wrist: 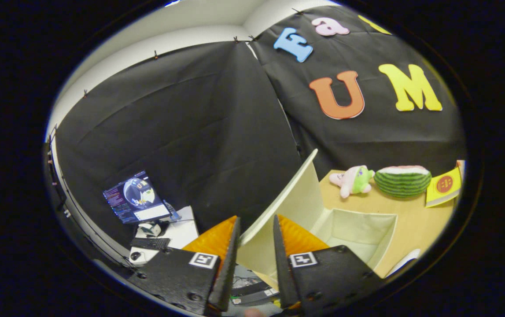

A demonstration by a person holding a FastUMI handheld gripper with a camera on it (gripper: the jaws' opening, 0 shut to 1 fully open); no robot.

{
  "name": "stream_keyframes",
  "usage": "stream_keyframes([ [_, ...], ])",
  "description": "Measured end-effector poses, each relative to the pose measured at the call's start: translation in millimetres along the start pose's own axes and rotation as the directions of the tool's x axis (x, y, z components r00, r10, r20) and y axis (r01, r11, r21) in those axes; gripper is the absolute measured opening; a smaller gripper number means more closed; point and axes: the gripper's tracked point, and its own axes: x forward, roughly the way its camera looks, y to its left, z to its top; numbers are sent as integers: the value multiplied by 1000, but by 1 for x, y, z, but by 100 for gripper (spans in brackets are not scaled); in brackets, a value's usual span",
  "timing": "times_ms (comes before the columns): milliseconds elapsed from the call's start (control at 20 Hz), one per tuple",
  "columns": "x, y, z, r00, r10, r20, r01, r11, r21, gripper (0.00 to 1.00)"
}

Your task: Open the storage box then place both shoes into the box .Put the left shoe in first, then the right shoe, with the right side of both shoes facing outward in a uniform manner.

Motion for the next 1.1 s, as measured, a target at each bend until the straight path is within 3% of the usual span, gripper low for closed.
stream_keyframes([
  [150, -8, -3, 12, 997, -51, 60, 55, 996, -68, 94],
  [250, -20, -11, 16, 993, -85, 79, 92, 992, -83, 99],
  [550, -66, -54, 27, 960, -242, 141, 257, 960, -107, 100],
  [800, -116, -105, 25, 893, -405, 198, 430, 896, -109, 100],
  [1100, -183, -182, -34, 811, -584, 40, 584, 803, -117, 100],
])
